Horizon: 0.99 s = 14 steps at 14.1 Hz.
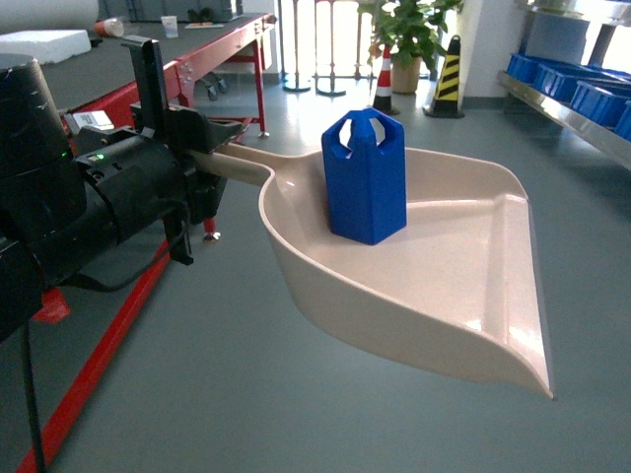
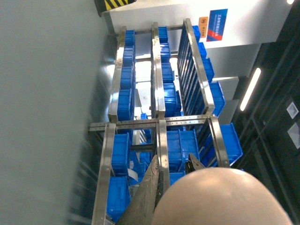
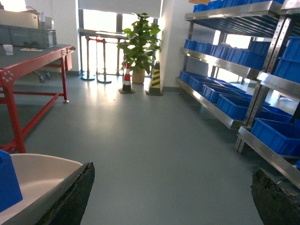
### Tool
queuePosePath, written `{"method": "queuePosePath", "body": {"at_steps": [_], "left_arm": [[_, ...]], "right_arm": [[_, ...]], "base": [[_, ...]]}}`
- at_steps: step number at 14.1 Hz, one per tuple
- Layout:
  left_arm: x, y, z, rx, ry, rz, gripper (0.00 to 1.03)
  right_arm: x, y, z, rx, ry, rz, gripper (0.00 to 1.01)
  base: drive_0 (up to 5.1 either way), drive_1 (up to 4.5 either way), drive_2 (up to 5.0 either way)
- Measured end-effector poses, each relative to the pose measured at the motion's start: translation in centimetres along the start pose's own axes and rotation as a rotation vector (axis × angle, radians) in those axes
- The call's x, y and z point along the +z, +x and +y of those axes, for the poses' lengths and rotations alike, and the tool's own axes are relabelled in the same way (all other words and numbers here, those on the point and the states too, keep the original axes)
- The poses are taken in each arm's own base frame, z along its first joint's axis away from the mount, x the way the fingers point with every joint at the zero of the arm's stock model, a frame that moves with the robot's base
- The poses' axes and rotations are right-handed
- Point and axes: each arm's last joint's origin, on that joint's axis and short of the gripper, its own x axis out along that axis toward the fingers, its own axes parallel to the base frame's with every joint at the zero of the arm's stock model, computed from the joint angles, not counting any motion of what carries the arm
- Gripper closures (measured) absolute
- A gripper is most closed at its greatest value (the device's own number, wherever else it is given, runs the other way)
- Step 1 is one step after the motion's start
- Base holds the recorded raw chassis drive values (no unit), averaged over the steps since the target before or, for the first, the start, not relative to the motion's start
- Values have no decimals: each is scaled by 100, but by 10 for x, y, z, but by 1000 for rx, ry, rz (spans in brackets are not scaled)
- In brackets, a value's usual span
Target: Place part in tray to right shelf
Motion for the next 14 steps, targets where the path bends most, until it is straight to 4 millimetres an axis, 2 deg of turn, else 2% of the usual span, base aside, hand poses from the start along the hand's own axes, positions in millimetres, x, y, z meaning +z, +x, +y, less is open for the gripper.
{"method": "queuePosePath", "body": {"at_steps": [14], "left_arm": [[0,0,0,2,-1,-1,91]], "right_arm": [[-1,1,1,1,-3,3,3]], "base": [[3,426,-420]]}}
